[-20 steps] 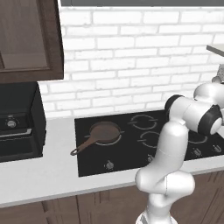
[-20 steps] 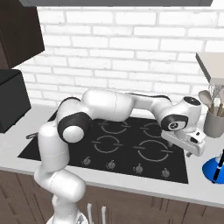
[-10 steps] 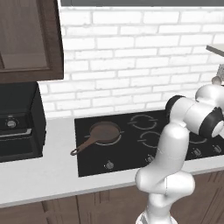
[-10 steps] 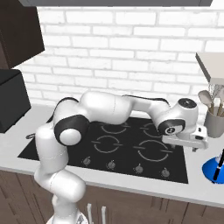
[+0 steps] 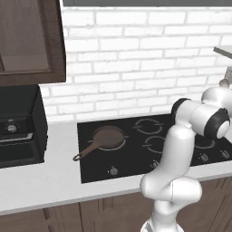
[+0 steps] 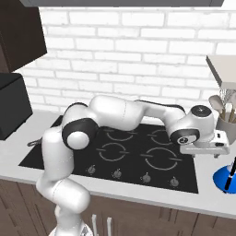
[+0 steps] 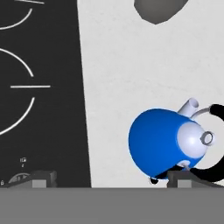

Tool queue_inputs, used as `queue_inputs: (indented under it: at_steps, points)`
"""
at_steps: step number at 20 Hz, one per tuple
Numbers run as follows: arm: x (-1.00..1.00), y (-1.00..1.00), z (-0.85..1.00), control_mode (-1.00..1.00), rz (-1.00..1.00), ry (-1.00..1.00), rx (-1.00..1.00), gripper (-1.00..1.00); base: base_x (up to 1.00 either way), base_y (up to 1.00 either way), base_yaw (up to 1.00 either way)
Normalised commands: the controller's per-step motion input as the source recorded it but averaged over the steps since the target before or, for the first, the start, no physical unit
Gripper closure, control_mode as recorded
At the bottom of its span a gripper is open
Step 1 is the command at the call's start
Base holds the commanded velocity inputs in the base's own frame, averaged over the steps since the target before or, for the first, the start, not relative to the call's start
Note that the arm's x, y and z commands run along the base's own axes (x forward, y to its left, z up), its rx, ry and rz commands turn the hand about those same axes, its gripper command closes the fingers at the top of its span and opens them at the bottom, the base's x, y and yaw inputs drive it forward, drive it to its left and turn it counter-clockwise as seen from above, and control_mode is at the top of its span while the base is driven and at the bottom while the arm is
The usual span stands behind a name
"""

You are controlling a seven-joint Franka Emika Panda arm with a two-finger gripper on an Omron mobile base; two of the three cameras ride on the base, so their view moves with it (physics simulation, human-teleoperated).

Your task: Pick the kettle from the counter and place it on a stove burner. Then turn the burner on.

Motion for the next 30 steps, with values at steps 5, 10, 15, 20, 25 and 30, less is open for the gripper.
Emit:
queue_inputs:
  at_steps: [5, 10, 15, 20, 25, 30]
  points:
    - [0.00, -0.48, 0.11, -1.00, 0.00, 0.00, 0.00, -1.00, 0.00, 0.00, 0.00]
    - [0.00, -0.46, -0.03, -1.00, 0.00, 0.00, 0.01, -1.00, 0.00, 0.00, 0.00]
    - [0.00, -0.32, -0.22, -1.00, 0.00, -0.01, 0.00, -1.00, 0.00, 0.00, 0.00]
    - [0.00, -0.27, -0.03, -1.00, 0.00, -0.06, 0.00, -1.00, 0.00, 0.00, 0.00]
    - [0.00, -0.02, 0.00, -1.00, -0.01, -0.04, 0.00, -1.00, 0.00, 0.00, 0.00]
    - [-0.19, 0.09, 0.01, -1.00, 0.00, -0.05, 0.00, -1.00, 0.00, 0.00, 0.00]
